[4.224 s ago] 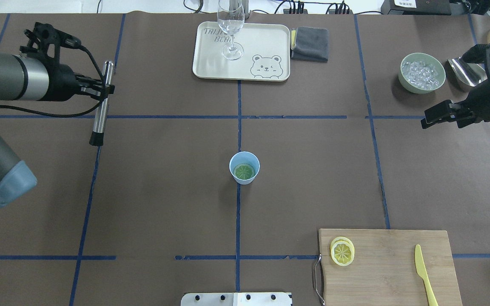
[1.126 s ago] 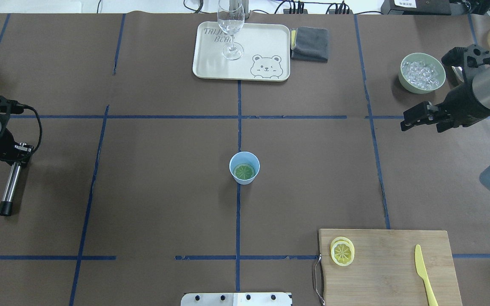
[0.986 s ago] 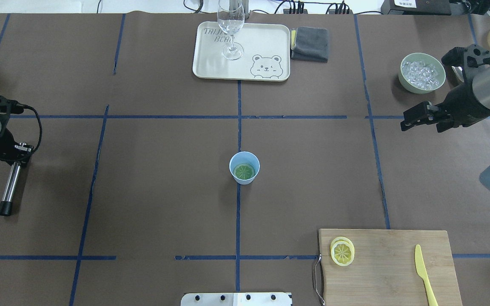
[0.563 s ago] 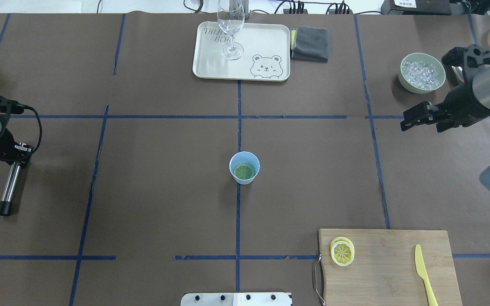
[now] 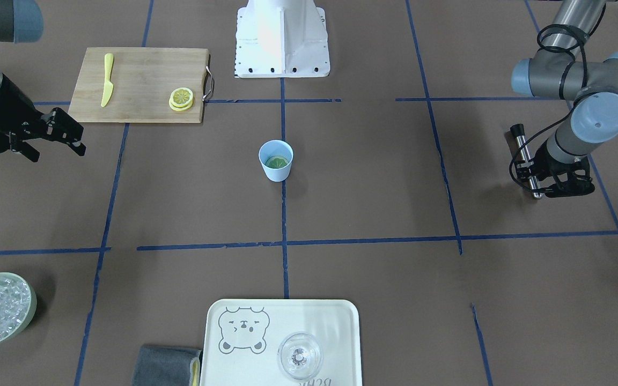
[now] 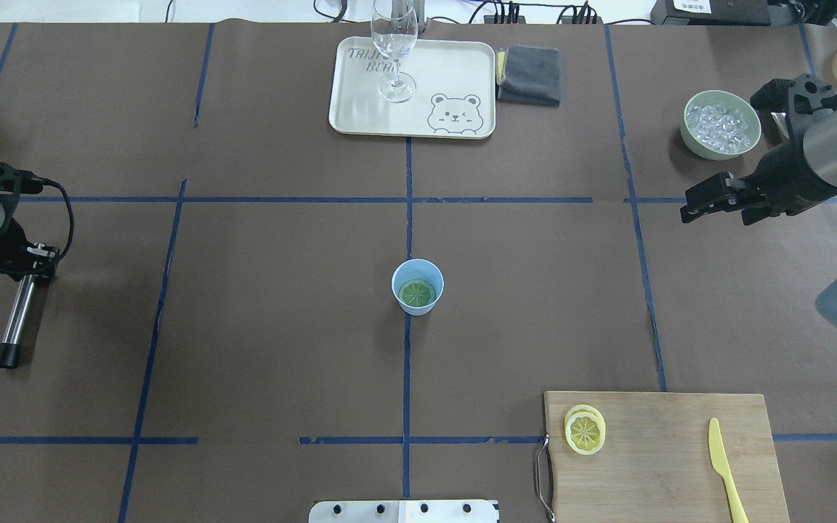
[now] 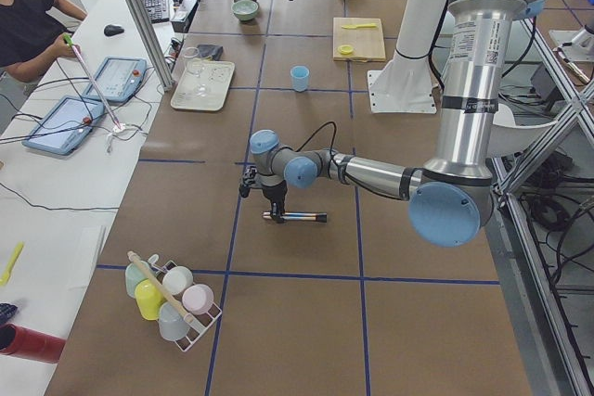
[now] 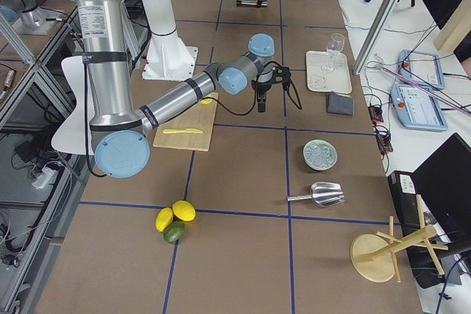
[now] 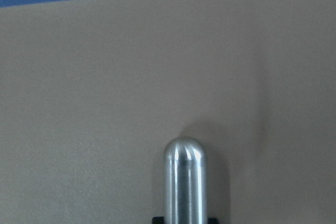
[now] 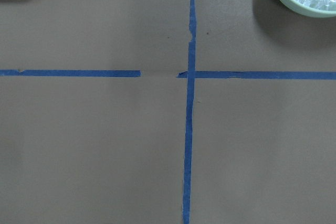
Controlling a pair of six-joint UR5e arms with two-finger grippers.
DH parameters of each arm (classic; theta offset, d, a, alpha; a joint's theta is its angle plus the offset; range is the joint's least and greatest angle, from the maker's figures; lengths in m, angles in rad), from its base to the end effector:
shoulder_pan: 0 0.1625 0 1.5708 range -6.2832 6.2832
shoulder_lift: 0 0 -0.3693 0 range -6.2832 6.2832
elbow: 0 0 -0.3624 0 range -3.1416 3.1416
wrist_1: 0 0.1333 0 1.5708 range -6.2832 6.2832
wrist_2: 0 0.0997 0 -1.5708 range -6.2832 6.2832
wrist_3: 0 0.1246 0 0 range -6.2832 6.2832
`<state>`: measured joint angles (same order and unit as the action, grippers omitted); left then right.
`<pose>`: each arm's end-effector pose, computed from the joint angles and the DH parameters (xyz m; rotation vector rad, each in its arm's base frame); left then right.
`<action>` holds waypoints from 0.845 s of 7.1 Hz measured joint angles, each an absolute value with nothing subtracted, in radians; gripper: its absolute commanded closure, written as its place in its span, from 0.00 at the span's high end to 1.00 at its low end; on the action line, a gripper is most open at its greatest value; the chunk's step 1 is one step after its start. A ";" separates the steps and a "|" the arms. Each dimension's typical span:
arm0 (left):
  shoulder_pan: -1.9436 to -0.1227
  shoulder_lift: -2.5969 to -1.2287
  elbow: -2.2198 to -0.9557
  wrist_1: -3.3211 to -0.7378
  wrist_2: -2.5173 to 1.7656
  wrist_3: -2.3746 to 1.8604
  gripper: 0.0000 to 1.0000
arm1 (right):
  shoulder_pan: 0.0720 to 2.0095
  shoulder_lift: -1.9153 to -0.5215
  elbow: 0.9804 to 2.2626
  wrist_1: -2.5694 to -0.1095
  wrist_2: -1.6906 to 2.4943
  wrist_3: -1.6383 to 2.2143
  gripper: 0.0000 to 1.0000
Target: Squeeze lemon into cup
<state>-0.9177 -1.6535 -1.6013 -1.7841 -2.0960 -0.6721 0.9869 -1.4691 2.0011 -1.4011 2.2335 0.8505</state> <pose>0.2595 -0.4557 0.5597 -0.0687 0.6065 0.0673 -0.2225 -0.4395 0.3567 0.0915 -0.9201 0.0149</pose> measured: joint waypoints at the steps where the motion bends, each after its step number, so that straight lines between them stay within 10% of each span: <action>1: -0.928 -1.653 -1.631 -1.782 -2.095 -0.663 1.00 | 0.979 -1.458 2.004 -1.401 2.233 0.862 1.00; 6: -1.263 -1.651 -1.846 -1.653 -2.188 -0.345 1.00 | 0.973 -1.463 2.011 -1.401 2.236 0.859 1.00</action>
<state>-1.2634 -1.6506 -1.8456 -1.6529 -2.1884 -0.3446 0.9731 -1.4628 2.0107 -1.4008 2.2360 0.8590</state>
